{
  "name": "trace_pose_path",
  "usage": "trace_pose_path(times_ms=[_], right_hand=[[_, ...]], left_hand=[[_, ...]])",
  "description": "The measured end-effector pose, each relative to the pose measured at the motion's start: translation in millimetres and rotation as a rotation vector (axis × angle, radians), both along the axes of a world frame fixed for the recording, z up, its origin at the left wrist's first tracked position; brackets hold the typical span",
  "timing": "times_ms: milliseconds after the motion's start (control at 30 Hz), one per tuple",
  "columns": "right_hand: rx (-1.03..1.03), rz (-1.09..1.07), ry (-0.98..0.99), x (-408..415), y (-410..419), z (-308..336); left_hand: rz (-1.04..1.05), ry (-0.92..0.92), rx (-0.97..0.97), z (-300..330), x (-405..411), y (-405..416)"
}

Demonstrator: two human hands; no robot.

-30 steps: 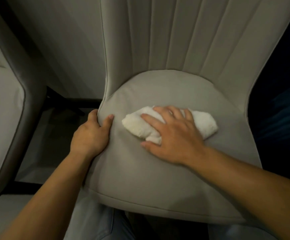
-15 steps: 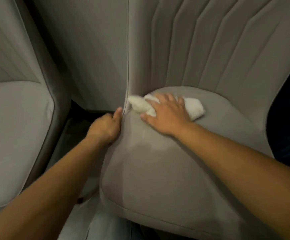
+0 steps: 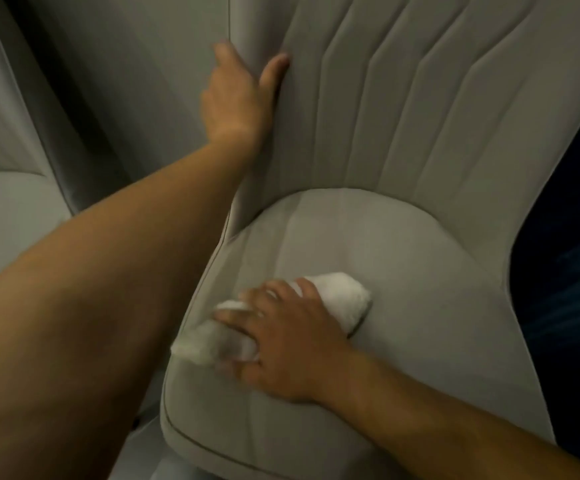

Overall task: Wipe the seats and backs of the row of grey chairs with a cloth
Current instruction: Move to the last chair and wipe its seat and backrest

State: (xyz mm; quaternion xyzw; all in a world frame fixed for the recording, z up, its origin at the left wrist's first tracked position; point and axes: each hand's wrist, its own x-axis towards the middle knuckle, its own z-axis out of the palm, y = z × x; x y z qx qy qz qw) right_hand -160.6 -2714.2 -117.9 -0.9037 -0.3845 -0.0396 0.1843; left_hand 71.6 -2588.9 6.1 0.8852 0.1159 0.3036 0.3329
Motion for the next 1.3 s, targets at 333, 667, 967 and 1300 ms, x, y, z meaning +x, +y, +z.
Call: trace_pose_path(times_ms=[333, 667, 967, 1300], right_hand=[[-0.145, -0.298, -0.059, 99, 75, 6], [-0.073, 0.030, -0.115, -4, 65, 1], [-0.095, -0.143, -0.011, 56, 85, -1], [-0.108, -0.172, 0.030, 25, 98, 14]], left_hand=[[0.013, -0.110, 0.100, -13, 8, 4], [-0.053, -0.176, 0.083, -15, 8, 11], [-0.068, -0.202, 0.062, -16, 9, 10], [-0.064, -0.063, 0.162, -12, 16, 17]])
